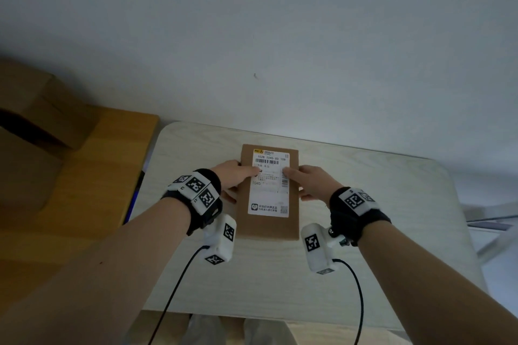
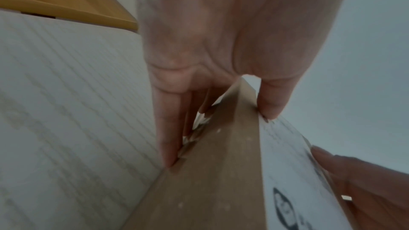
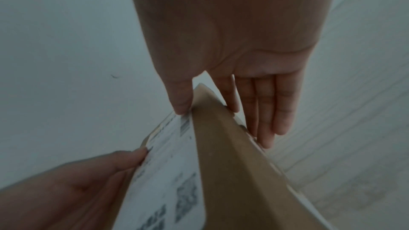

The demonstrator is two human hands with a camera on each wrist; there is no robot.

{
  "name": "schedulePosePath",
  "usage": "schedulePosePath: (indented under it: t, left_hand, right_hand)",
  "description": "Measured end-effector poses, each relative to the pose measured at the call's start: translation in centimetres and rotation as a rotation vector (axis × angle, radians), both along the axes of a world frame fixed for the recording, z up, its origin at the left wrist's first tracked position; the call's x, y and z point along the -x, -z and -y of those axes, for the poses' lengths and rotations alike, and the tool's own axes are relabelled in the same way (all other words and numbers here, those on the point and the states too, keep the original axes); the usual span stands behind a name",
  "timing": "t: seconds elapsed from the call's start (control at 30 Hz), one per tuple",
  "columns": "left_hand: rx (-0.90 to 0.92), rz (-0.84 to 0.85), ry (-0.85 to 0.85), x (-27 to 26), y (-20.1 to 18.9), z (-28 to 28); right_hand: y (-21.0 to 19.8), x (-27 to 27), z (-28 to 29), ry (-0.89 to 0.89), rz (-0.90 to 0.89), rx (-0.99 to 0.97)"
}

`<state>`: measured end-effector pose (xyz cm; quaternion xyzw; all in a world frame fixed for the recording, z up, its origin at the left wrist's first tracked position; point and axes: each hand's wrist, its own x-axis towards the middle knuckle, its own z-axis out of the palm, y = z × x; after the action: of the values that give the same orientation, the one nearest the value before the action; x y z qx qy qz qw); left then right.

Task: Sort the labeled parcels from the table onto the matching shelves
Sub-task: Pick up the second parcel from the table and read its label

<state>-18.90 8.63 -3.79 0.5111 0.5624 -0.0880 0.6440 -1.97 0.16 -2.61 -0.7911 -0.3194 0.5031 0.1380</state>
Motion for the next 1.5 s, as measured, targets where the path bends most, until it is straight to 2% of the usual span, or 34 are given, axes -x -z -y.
schedulePosePath:
  t: [0.2,0.47,0.87,1.13,1.5]
  left_hand:
    - [-0.041,0.062,-0.026,0.4,-1.9,0.4]
    - [-0.098,0.196,-0.068,0.8,-6.7,0.9]
    - [-0.413,0.453,-0.215,1.1,-15.7,0.8]
    - [-0.607,0.577,-0.271,1.1,-21.2,0.8]
    - [-0.662,0.624,-0.272,1.7,-23.1,1.0]
  right_hand:
    - [-1.0,0.0,0.3,0.122,-0.019,-0.109]
    - [-4.6,-0.2,0.8,0.219,-0.045,-0.273]
    - [-15.6,-0.8,1.3,0.313,-0.194,-0.654]
    - [-20.3,-0.7,1.3,0.328,-0.241,-0.858]
    - [-21.9,-0.3,1.4,0.325,-0.29,-0.959]
